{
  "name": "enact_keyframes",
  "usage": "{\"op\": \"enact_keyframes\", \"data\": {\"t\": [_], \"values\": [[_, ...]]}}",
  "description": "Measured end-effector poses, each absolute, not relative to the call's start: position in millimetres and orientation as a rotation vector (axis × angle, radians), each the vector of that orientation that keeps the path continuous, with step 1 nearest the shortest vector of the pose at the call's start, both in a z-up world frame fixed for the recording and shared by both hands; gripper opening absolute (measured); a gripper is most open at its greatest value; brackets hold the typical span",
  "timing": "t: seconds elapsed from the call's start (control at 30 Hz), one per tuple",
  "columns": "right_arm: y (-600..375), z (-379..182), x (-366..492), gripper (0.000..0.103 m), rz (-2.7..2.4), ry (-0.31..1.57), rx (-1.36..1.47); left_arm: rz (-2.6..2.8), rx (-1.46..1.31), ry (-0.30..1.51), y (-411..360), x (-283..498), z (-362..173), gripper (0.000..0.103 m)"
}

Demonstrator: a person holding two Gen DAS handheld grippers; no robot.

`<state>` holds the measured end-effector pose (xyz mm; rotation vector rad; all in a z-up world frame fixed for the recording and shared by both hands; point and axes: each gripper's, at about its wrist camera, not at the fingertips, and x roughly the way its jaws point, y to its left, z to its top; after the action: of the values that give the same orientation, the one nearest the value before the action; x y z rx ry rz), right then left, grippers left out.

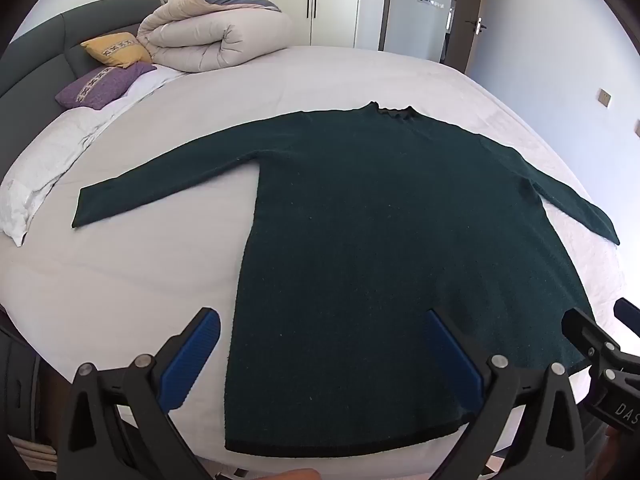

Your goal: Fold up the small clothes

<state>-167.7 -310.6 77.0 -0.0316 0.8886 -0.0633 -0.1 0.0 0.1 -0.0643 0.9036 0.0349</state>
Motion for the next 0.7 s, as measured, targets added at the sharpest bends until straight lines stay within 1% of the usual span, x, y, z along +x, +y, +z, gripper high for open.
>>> {"op": "enact_keyframes", "data": {"t": [0.7], "values": [[-308.6, 74.2, -167.5, 0.103, -0.063, 0.896, -0.035, 0.027, -0.072, 0.918, 4.5, -2.1, 0.0, 0.103]]}}
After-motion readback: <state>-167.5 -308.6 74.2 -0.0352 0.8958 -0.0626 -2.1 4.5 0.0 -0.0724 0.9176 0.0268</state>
